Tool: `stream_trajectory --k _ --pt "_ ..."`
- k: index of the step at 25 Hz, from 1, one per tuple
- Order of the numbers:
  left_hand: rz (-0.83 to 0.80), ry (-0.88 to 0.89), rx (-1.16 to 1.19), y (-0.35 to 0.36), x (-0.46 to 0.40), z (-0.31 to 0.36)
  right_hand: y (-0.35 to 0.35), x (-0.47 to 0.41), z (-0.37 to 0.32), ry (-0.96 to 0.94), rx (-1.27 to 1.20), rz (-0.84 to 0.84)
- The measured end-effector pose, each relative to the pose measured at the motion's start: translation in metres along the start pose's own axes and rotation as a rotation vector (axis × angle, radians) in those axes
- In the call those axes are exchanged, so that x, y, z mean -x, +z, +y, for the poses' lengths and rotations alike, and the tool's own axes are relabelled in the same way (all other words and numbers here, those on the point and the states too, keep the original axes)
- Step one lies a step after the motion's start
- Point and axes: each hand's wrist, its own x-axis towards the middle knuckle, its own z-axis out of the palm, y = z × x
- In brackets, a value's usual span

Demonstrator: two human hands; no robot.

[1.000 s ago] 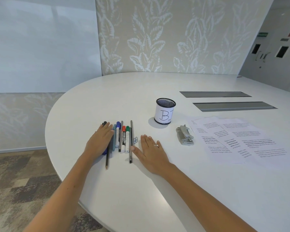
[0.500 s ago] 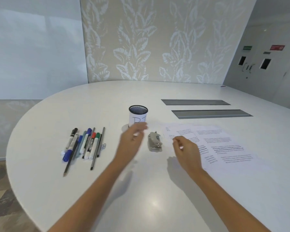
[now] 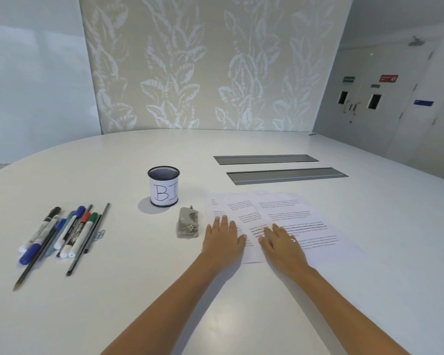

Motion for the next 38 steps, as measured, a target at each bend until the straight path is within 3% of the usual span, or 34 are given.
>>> stream_trajectory --k 5,9,12,17,24,38 --pt "-0.031 -0.010 -0.035 0.012 -0.017 0.001 0.004 0.002 -0.010 0.021 0.027 0.019" --pt "-0.064 0.054 -0.062 0.013 -0.035 0.000 -0.017 -0.018 0.002 0.050 -0.126 0.103" --pt "-0.067 0.086 -0.088 0.015 -0.046 -0.011 -0.042 -0.050 0.036 0.247 -0.127 0.162" --pt "-0.018 0.118 -0.132 0.018 -0.054 -0.021 -0.064 -0.082 0.097 0.679 -0.050 -0.052" --pt "-0.009 0.116 -0.087 0.024 -0.055 -0.023 -0.066 -0.100 0.111 0.620 0.030 -0.118" --pt "-0.134 0.068 -0.097 -0.001 -0.049 -0.012 -0.084 -0.118 0.130 0.512 -0.271 -0.267"
